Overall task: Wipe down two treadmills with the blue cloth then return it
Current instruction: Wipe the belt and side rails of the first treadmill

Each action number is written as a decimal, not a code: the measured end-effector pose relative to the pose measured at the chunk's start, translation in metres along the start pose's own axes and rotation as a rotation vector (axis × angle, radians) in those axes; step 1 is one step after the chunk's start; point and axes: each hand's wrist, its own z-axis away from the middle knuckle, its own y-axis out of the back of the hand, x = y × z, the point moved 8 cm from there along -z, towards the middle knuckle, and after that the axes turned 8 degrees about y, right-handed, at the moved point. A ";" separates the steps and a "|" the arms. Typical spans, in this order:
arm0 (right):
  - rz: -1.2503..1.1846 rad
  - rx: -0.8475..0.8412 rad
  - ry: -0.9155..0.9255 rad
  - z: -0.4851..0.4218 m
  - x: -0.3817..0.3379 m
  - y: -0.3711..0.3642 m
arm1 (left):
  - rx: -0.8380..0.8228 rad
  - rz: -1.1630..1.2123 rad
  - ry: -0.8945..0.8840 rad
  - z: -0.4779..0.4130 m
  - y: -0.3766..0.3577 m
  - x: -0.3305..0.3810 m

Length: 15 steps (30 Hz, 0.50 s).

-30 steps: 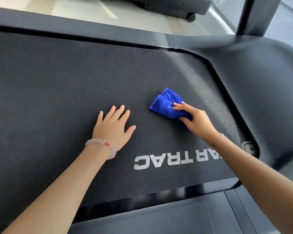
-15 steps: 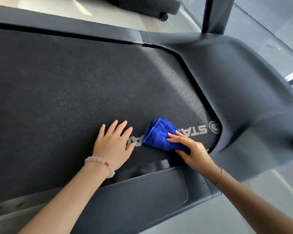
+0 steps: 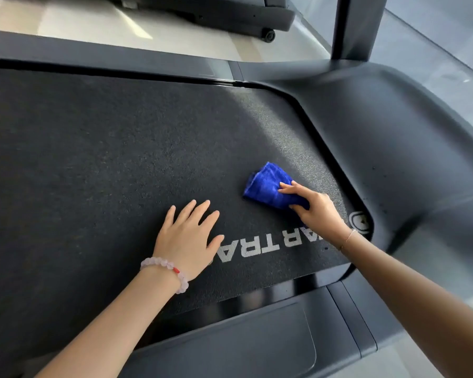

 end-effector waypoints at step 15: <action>0.047 0.092 -0.100 -0.218 0.052 0.011 | 0.168 -0.019 -0.042 -0.093 0.015 -0.006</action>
